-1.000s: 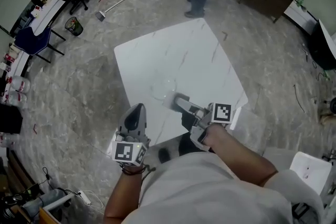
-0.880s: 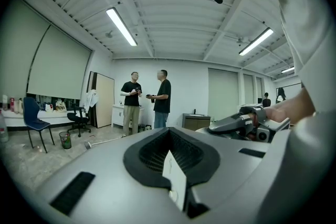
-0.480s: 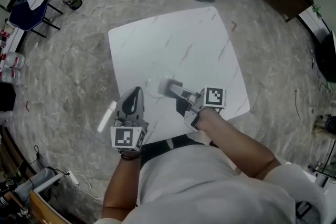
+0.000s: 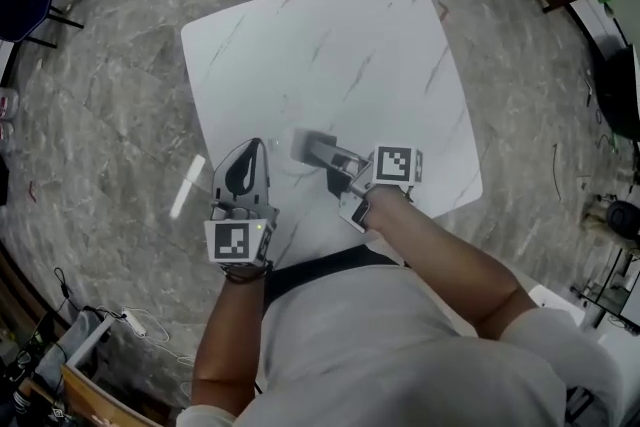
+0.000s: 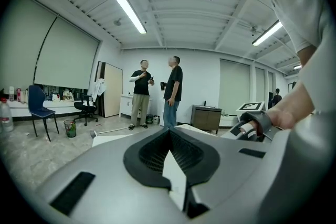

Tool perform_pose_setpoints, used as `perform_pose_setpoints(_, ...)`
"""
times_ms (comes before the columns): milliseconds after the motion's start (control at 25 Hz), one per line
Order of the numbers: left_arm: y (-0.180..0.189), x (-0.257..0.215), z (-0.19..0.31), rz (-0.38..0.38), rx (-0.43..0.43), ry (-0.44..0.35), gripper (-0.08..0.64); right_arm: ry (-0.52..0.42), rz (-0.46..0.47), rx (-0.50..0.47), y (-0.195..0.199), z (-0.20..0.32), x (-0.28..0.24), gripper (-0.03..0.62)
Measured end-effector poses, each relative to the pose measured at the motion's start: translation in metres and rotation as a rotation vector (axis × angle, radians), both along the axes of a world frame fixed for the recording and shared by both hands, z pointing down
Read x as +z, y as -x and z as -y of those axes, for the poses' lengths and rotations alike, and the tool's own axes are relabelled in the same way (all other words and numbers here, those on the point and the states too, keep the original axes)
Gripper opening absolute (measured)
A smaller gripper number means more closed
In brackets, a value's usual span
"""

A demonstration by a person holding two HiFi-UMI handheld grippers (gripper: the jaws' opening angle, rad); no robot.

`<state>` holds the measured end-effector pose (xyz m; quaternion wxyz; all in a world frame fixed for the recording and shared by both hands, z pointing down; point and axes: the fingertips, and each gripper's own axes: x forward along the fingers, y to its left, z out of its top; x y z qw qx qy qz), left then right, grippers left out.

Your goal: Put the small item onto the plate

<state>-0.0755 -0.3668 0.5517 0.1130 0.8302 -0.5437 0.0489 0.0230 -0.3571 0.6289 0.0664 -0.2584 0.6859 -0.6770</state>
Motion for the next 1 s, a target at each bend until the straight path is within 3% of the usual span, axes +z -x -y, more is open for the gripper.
perform_pose_setpoints(320, 0.007, 0.044, 0.022, -0.047, 0.015, 0.002, 0.006, 0.084, -0.095, -0.007, 0.013, 0.009, 0.071, 0.103)
perform_pose_setpoints(520, 0.018, 0.077, 0.019, -0.055, -0.018, 0.09, 0.006, 0.126, -0.163, -0.039, 0.022, 0.006, 0.103, 0.103)
perform_pose_setpoints(800, 0.027, 0.085, 0.014, -0.102, 0.001, 0.065, 0.006, 0.126, -0.27, -0.07, 0.027, 0.009, 0.125, 0.103)
perform_pose_setpoints(1000, 0.037, 0.097, 0.008, -0.097, 0.01, 0.116, 0.006, 0.1, -0.314, -0.076, 0.033, 0.011, 0.128, 0.103)
